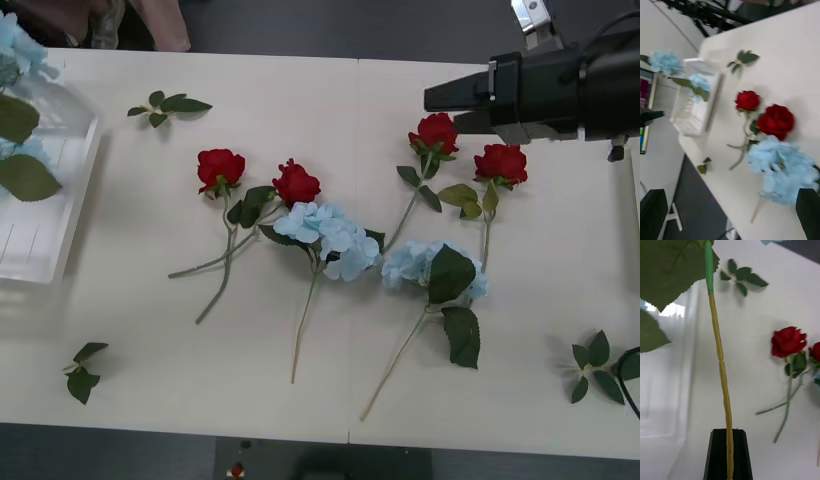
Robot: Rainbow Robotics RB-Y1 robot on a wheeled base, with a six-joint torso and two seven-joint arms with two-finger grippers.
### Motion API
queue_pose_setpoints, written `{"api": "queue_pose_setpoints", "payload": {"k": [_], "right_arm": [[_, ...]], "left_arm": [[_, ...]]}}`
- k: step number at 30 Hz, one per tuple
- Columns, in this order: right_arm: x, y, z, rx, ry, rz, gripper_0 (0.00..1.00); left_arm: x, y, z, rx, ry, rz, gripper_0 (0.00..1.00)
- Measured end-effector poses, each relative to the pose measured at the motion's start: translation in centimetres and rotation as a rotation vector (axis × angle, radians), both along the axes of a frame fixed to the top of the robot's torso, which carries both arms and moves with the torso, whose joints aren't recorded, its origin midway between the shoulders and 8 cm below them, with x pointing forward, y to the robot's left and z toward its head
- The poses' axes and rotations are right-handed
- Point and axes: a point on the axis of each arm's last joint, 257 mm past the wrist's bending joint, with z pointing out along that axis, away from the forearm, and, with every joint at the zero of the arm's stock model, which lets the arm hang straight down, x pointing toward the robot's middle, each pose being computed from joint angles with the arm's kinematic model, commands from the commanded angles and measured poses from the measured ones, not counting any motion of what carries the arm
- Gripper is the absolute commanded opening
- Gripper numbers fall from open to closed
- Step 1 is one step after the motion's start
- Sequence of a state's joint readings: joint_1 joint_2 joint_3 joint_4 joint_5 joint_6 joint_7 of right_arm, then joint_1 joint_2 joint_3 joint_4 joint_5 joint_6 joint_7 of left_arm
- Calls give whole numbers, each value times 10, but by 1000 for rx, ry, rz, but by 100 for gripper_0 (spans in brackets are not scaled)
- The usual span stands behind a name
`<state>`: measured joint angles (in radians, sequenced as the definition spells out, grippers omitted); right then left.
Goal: Put the red flowers into the right box and the blue flowers into the left box
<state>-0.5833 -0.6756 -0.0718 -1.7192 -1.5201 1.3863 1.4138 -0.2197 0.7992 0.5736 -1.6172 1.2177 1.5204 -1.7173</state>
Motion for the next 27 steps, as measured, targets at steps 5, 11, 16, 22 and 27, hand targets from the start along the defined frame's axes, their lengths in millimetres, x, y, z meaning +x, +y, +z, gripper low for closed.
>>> {"api": "queue_pose_setpoints", "payload": {"k": [5,11,16,22,27], "right_arm": [[11,-46,-31,-145,106,-150,100],[25,-105,-52,-260,209,-374,100],[30,-146,-76,-336,292,-513,100],[37,-178,-116,-424,357,-602,100],[43,-181,-145,-509,348,-618,100]], "left_arm": [[-4,51,-44,76,89,101,0],[-6,100,-61,195,118,224,4],[-2,109,-69,257,124,241,50],[2,110,-84,221,123,252,75],[7,97,-79,160,94,225,83]]}}
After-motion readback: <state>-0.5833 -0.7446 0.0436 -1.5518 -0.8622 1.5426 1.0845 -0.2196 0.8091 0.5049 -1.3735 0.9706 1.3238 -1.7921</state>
